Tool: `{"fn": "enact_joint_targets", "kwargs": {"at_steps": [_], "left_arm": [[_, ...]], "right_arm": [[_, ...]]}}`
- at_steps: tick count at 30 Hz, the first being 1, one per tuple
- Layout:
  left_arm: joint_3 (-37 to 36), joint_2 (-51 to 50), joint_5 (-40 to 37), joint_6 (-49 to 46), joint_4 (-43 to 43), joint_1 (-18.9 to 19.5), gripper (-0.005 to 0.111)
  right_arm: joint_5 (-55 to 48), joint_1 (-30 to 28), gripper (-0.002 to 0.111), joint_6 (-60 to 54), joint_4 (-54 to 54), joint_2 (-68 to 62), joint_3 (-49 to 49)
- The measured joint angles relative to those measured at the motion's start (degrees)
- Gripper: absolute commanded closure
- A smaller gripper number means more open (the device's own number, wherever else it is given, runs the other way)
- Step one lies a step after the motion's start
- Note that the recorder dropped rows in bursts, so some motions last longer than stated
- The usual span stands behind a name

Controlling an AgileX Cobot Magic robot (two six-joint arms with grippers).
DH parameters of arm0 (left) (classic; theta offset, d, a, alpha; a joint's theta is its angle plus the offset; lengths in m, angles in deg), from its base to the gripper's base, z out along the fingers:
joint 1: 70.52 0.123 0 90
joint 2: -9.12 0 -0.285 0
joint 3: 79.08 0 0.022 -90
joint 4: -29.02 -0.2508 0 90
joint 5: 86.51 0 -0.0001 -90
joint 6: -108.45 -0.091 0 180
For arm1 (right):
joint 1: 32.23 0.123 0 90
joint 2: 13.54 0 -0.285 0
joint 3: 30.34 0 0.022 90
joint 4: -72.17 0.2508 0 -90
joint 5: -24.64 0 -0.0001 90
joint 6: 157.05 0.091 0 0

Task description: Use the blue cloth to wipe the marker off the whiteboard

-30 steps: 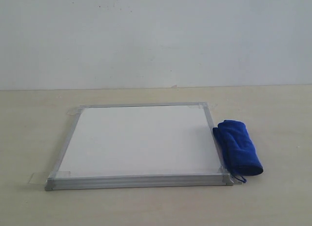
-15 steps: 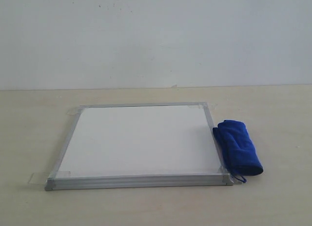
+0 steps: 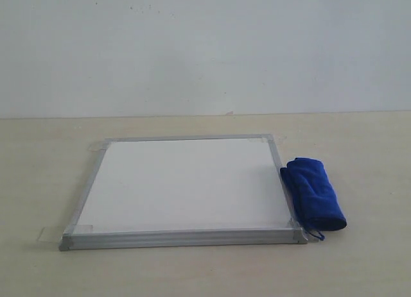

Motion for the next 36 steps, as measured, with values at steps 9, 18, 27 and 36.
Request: {"fn": "enact_joint_targets", "kwargs": {"at_steps": [9, 18, 27, 36], "left_arm": [[0.0, 0.0, 0.0, 0.0, 0.0, 0.0, 0.103], [0.0, 0.0, 0.0, 0.0, 0.0, 0.0, 0.103], [0.0, 0.0, 0.0, 0.0, 0.0, 0.0, 0.103], [0.0, 0.0, 0.0, 0.0, 0.0, 0.0, 0.103]], "right_arm": [[0.0, 0.0, 0.108, 1.41, 0.22, 0.0, 0.0], [-0.04, -8.49, 0.108, 1.41, 0.22, 0.0, 0.0], [-0.04, -10.07, 0.108, 1.41, 0.61, 0.0, 0.0], [-0.04, -10.1, 0.108, 1.41, 1.02, 0.0, 0.0]]}}
